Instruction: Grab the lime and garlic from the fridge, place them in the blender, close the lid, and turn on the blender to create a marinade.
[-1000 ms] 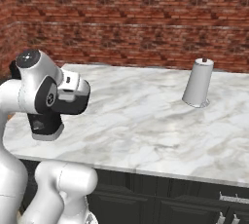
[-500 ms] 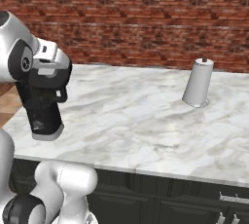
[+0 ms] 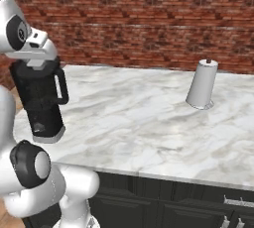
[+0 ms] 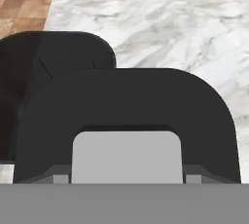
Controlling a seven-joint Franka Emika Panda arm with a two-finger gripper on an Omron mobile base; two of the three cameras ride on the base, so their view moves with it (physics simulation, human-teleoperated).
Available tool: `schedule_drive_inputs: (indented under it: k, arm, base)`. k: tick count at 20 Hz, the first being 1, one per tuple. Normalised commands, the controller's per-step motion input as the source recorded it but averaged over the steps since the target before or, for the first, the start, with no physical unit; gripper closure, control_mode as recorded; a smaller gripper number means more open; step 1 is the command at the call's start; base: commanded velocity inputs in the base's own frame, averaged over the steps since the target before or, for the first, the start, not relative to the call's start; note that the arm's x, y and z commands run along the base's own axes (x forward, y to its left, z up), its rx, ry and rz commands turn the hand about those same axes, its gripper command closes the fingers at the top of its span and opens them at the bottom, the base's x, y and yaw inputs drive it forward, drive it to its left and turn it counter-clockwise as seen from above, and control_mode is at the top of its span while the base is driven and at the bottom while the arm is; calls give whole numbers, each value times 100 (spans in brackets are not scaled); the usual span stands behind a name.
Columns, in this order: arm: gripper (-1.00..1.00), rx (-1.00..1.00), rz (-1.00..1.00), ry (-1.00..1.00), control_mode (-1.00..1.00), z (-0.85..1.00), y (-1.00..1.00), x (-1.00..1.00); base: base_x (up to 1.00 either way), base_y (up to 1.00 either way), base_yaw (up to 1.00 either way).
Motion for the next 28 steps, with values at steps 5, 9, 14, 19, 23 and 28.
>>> schedule_drive_inputs:
  k: [5,9,14,19,23,28]
  arm:
    - [100,0,0,21,-100,2,44,70]
    - [100,0,-2,15,-100,0,29,38]
    - [100,0,-4,7,-100,0,24,16]
    - [100,0,-5,0,-100,5,4,0]
    - [100,0,-4,0,-100,0,11,11]
    - [100,0,-1,-5,-100,0,22,2]
  base:
    - [0,0,0]
    - [0,0,0]
    - [0,0,0]
    - [0,0,0]
    - [0,0,0]
    - [0,0,0]
